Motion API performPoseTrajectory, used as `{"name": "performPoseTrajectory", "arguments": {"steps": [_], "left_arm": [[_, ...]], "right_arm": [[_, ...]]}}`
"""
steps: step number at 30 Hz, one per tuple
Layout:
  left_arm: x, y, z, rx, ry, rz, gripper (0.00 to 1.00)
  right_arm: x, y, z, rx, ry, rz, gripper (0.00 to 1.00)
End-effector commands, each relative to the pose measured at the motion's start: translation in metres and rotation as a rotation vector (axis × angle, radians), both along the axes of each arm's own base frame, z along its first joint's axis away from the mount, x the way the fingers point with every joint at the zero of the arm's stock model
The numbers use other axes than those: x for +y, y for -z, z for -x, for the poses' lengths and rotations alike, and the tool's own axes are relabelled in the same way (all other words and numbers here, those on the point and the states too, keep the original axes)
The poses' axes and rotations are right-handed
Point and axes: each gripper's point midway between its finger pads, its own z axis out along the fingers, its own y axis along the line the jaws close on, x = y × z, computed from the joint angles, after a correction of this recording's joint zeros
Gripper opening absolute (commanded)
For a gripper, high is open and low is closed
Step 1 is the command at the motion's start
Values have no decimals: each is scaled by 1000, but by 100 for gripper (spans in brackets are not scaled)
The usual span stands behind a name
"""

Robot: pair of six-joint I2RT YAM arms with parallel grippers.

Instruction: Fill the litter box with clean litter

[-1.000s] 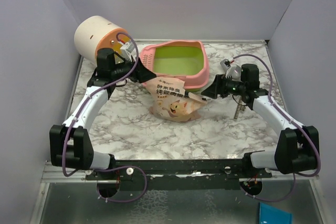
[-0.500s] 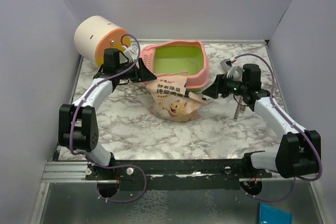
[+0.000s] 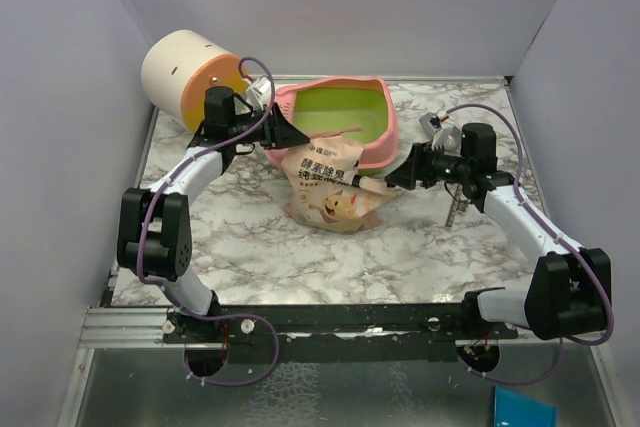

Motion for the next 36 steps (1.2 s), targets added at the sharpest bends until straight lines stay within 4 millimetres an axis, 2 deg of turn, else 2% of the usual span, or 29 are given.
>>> {"name": "performPoseTrajectory", "arguments": {"steps": [1,6,12,15,17,18,25,31,36], "left_arm": [[-22,-22,17,-72,152,83,54],[-42,-26,43,-122,264,88,49],[-40,-33,59,-171,274,83,40],[-38,-39,67,-192,273,84,23],[-36,-43,70,-208,265,81,5],[-34,-44,70,-217,255,78,0],[-21,-50,72,-281,176,-11,0],[-12,-46,79,-300,132,-82,0],[-4,-51,76,-327,93,-153,0]], "right_arm": [[2,-6,2,-36,-16,5,68],[7,-17,8,-65,-61,-26,68],[9,-17,12,-72,-90,-30,67],[13,-13,17,-47,-122,-48,64],[13,-11,19,-40,-130,-51,59],[13,-10,20,-39,-129,-49,57],[11,-6,27,-38,-123,-43,30],[14,1,35,-7,-148,-50,2],[17,5,42,15,-156,-34,1]]}}
